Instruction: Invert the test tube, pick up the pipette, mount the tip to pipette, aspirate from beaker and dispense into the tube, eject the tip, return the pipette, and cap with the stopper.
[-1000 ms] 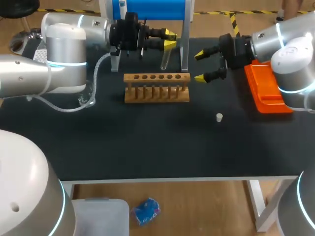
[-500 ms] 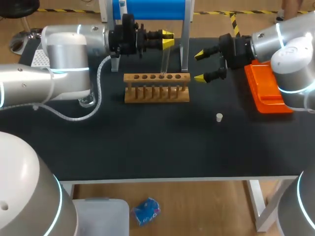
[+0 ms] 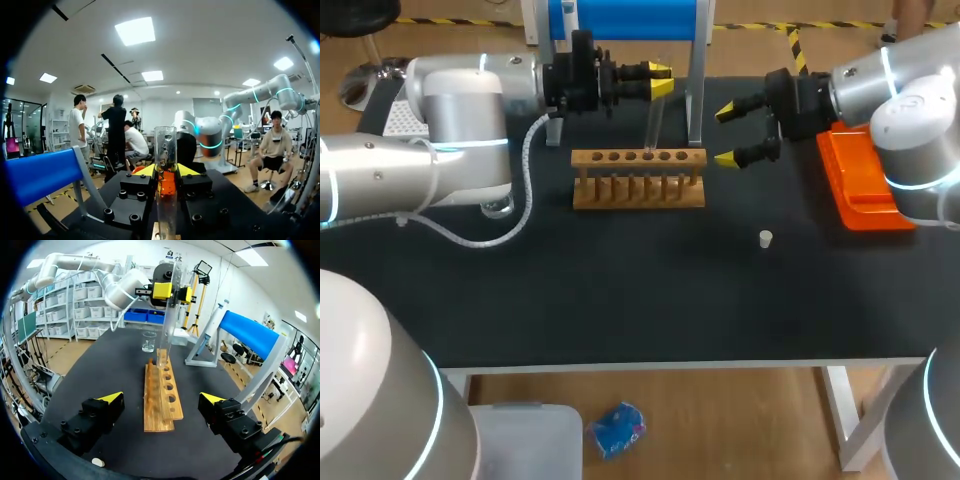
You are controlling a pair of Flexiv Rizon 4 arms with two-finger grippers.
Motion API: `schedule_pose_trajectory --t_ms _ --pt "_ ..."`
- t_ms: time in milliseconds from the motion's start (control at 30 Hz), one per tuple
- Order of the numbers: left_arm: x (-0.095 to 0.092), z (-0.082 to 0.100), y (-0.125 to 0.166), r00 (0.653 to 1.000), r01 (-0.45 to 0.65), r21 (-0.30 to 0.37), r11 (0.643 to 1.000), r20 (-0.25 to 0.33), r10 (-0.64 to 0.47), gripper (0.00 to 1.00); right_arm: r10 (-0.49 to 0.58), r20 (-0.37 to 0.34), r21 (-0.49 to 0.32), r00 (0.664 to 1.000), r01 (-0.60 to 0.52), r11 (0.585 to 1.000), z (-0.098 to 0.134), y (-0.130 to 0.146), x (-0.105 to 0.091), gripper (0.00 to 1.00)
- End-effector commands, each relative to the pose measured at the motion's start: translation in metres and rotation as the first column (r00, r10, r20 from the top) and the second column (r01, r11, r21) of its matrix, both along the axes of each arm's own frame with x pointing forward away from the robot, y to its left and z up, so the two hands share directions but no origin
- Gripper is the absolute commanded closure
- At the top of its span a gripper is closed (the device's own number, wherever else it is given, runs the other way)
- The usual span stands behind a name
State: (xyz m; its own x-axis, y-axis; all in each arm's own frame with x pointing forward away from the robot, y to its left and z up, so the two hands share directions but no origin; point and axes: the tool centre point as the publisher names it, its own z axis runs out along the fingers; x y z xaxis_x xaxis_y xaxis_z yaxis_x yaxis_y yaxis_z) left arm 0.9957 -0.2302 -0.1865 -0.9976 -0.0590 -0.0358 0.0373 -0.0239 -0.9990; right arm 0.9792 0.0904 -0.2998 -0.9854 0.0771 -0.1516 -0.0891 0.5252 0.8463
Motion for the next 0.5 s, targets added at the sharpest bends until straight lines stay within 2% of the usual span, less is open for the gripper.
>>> schedule_pose_trajectory --t_ms 33,100,333,433,500 --pt "-0.001 0.001 -0.003 0.999 -0.044 -0.002 0.999 0.013 0.044 1.00 0.000 0.001 0.000 1.000 0.000 1.000 0.000 -0.001 0.000 0.00" --pt "-0.001 0.001 -0.001 0.997 -0.072 0.010 0.997 0.021 0.072 1.00 0.000 0.001 0.000 1.000 0.000 1.000 0.000 -0.001 0.000 0.00" --pt "-0.005 -0.002 0.006 0.992 -0.123 -0.015 0.992 0.037 0.124 1.00 0.000 0.001 0.000 1.000 0.000 1.000 0.000 -0.001 0.000 0.00" --pt "-0.006 -0.004 0.007 0.991 -0.131 -0.016 0.991 0.023 0.132 1.00 0.000 0.001 0.000 1.000 0.000 1.000 0.000 -0.001 0.000 0.00" --pt "-0.005 -0.007 0.009 0.990 -0.140 0.000 0.990 -0.012 0.140 1.00 0.000 0.001 0.000 1.000 0.000 1.000 0.000 -0.001 0.000 0.00"
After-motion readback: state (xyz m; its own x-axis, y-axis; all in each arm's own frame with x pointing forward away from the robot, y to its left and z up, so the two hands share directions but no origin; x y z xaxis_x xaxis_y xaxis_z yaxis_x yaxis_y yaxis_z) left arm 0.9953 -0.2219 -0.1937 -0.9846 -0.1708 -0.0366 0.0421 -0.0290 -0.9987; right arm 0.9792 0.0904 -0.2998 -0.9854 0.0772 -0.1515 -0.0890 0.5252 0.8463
